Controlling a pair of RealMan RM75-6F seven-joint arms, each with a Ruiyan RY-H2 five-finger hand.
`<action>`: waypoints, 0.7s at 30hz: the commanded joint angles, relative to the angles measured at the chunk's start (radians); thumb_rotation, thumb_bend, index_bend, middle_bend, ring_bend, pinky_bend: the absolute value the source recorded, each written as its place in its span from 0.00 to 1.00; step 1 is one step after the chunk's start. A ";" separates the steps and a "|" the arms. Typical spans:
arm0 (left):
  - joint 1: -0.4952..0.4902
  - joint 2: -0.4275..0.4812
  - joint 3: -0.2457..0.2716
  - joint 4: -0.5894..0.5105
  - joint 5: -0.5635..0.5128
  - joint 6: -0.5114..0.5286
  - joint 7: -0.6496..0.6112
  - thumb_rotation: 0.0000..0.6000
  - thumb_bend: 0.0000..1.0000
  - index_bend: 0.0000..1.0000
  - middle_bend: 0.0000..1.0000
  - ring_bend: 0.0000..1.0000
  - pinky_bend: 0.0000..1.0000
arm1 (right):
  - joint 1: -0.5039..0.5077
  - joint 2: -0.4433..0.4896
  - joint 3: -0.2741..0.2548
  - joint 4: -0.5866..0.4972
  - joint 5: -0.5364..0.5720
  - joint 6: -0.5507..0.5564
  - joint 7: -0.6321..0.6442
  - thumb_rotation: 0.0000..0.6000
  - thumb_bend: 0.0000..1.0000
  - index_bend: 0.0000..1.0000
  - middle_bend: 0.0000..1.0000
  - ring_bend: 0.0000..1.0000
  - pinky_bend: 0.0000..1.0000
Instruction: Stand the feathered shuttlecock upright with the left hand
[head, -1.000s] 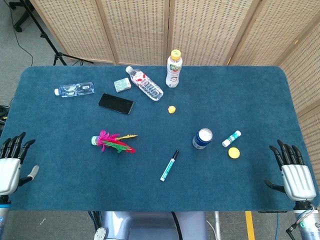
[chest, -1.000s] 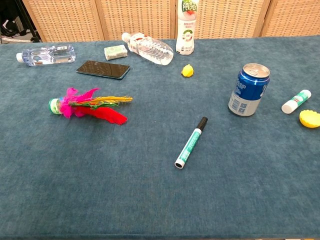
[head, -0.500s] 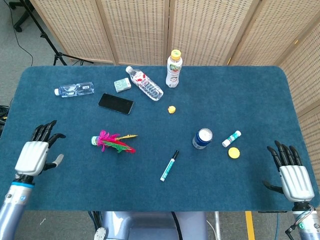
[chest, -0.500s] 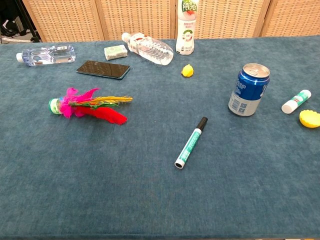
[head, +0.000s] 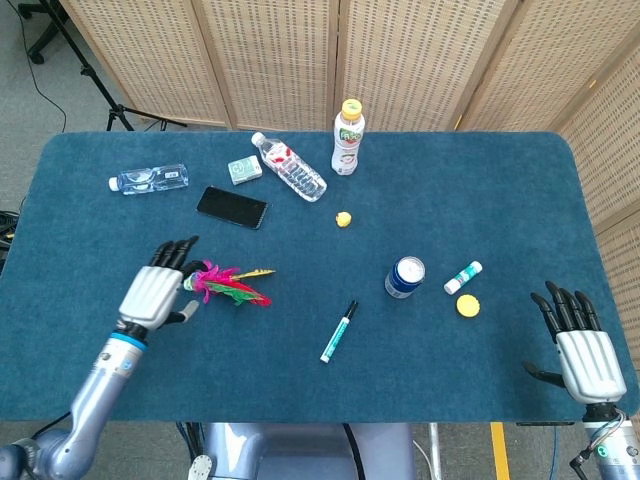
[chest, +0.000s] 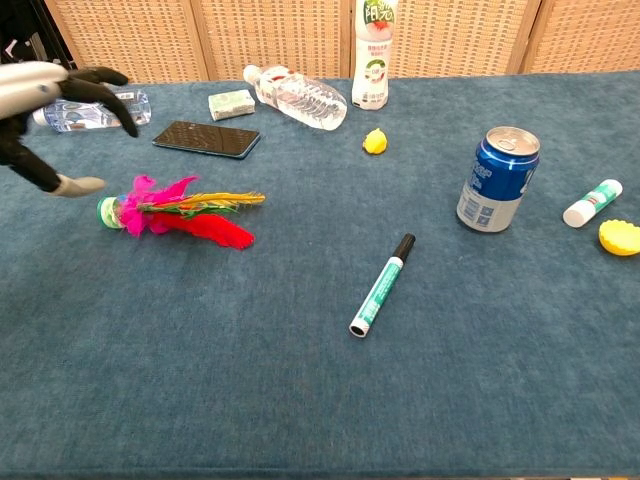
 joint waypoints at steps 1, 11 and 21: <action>-0.039 -0.052 0.000 0.008 -0.031 0.000 0.057 1.00 0.31 0.33 0.00 0.00 0.00 | 0.001 0.001 0.000 0.002 -0.001 -0.001 0.007 1.00 0.04 0.10 0.00 0.00 0.00; -0.091 -0.154 0.016 0.036 -0.080 0.022 0.156 1.00 0.32 0.37 0.00 0.00 0.00 | -0.001 0.010 0.000 0.007 -0.007 0.007 0.042 1.00 0.04 0.10 0.00 0.00 0.00; -0.125 -0.226 0.013 0.103 -0.125 0.049 0.197 1.00 0.32 0.37 0.00 0.00 0.00 | -0.004 0.016 -0.007 0.009 -0.029 0.020 0.067 1.00 0.04 0.10 0.00 0.00 0.00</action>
